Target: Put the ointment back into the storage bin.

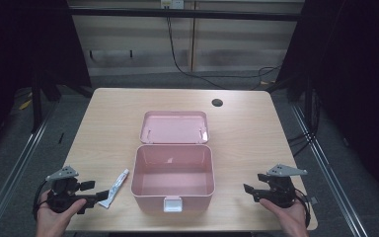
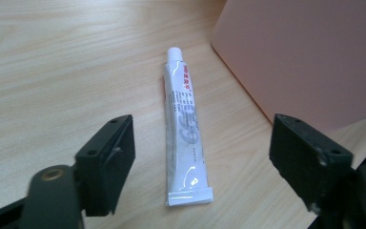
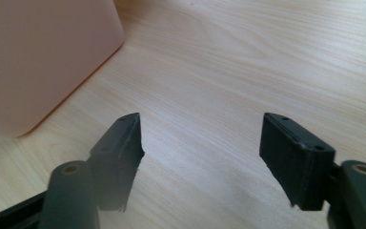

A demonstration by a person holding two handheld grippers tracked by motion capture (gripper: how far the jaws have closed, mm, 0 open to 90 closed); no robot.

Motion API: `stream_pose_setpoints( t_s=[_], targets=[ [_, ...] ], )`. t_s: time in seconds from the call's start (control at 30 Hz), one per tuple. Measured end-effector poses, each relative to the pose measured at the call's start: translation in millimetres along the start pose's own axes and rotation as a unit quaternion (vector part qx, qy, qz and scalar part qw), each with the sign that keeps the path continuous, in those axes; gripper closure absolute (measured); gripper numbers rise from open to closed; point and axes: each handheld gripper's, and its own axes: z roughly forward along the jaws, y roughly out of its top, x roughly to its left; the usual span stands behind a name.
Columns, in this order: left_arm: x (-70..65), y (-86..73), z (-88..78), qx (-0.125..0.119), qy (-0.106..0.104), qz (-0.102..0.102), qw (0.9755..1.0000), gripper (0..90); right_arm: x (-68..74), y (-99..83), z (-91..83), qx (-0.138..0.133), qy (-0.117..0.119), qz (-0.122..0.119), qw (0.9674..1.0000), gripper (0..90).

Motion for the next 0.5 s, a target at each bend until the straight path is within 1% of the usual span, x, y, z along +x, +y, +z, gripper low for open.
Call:
stream_pose_setpoints(
  t_s=[0.1,0.17,0.23,0.27,0.37,0.4,0.43,0.47,0.5],
  targets=[
    [-2.2,0.0,1.7,0.006,0.006,0.006,0.9999,24.9,2.2,0.4,-2.3,-0.008,0.001,0.002,1.0,32.2],
    [-3.5,0.2,2.7,0.008,0.006,0.009,0.9999,25.8,2.7,0.5,-3.1,-0.012,0.001,0.002,0.9999,32.2],
    [-6.3,1.0,3.6,0.01,0.004,0.018,0.9998,26.2,4.0,0.6,-5.8,-0.027,0.002,0.004,0.9996,32.2],
    [-7.1,1.1,3.9,0.011,0.002,0.019,0.9998,27.3,4.1,0.5,-6.7,-0.028,0.0,0.006,0.9996,32.1],
    [-7.5,1.3,4.2,0.011,-0.013,0.014,0.9998,34.7,4.2,0.4,-7.5,-0.031,0.004,0.013,0.9994,32.1],
    [-7.8,1.4,3.8,0.012,-0.021,0.013,0.9996,35.7,4.4,0.6,-7.8,-0.033,0.004,0.014,0.9993,32.1],
    [-8.4,1.3,2.7,0.01,-0.035,0.014,0.9992,39.2,4.7,0.6,-8.2,-0.036,0.005,0.016,0.9992,32.2],
    [-8.8,1.5,1.8,0.008,-0.039,0.015,0.9991,42.0,5.4,0.8,-9.2,-0.037,0.002,0.02,0.9991,32.2],
    [-9.5,2.1,0.7,0.007,-0.046,0.013,0.9988,40.9,5.9,0.8,-9.8,-0.038,0.001,0.022,0.999,32.2]
  ],
)
